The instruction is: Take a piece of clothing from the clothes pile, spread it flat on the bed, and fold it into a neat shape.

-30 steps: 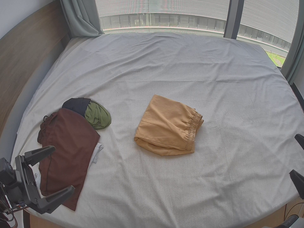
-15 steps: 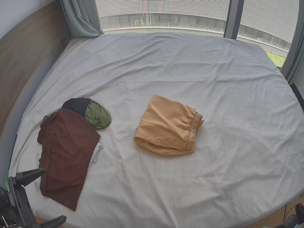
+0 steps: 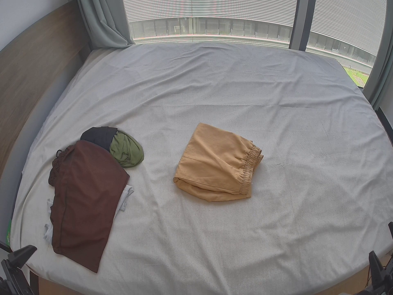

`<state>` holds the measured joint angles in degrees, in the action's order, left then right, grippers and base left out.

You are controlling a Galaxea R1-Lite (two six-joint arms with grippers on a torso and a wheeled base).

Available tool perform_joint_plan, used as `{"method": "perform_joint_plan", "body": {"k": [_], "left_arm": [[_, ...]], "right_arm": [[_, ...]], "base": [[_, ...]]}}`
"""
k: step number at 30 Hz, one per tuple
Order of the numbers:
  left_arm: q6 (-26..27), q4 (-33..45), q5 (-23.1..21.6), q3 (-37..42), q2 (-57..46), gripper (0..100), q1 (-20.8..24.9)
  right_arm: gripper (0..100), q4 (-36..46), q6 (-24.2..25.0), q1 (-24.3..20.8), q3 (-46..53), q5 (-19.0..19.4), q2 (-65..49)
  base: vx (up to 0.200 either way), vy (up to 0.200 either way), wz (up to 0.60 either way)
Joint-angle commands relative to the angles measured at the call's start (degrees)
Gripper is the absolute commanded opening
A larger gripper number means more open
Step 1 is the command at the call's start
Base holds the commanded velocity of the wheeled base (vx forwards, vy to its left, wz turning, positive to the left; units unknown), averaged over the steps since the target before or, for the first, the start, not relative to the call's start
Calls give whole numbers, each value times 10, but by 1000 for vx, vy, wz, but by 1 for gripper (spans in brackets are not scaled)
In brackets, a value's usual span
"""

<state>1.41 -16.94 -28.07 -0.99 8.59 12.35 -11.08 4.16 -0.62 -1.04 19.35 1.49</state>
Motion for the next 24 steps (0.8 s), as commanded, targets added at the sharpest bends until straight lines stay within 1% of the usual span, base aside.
{"method": "perform_joint_plan", "body": {"k": [1, 2, 3, 5, 8, 9, 11, 12, 13, 14, 15, 19, 21, 22, 23, 24], "left_arm": [[-15, 31, 86, 10, -34, 100, -15], [-22, 44, 142, 10, -34, 100, -29], [-23, 53, 163, 10, -34, 100, -36], [-21, 64, 181, 10, -34, 100, -45], [-18, 72, 215, 10, -34, 100, -71], [-15, 82, 229, 10, -38, 100, -91], [-2, 126, 234, 10, -79, 100, -125], [-3, 149, 237, 10, -86, 100, -129], [0, 154, 248, 10, -86, 100, -125], [-3, 156, 274, 10, -80, 100, -123], [-7, 165, 291, 10, -83, 100, -123], [-12, 171, 294, 10, -84, 100, -123], [-12, 171, 293, 10, -84, 100, -123], [-11, 171, 294, 10, -84, 100, -123], [-12, 171, 293, 10, -84, 100, -123], [-12, 171, 293, 10, -84, 100, -123]], "right_arm": [[100, 70, -57, 4, 10, -107, -15], [100, 70, -71, 4, 10, -135, -15], [100, 70, -81, 4, 10, -155, -15], [100, 71, -88, 4, 10, -179, -15], [100, 73, -85, 4, 10, -202, -15], [100, 77, -84, 4, 10, -209, -15], [100, 80, -84, 4, 9, -209, -15], [100, 79, -87, 4, 9, -208, -15], [100, 75, -90, 4, 9, -200, -15], [100, 74, -91, 4, 10, -185, -15], [100, 73, -90, 4, 10, -177, -15], [100, 73, -91, 4, 10, -177, -15], [100, 74, -101, 4, 10, -164, -15], [100, 73, -108, 4, 10, -137, -15], [100, 72, -106, 4, 10, -99, -15], [100, 72, -100, 4, 10, -74, -15]], "base": [[0, 0, 0], [0, 0, 0], [0, 0, 0], [0, 0, 0], [0, 0, 0], [0, 0, 0], [0, 0, 0], [0, 0, 0], [0, 0, 0], [0, 0, 0], [0, 0, 0], [0, 0, 0], [0, 0, 0], [0, 0, 0], [0, 0, 0], [0, 0, 0]]}}
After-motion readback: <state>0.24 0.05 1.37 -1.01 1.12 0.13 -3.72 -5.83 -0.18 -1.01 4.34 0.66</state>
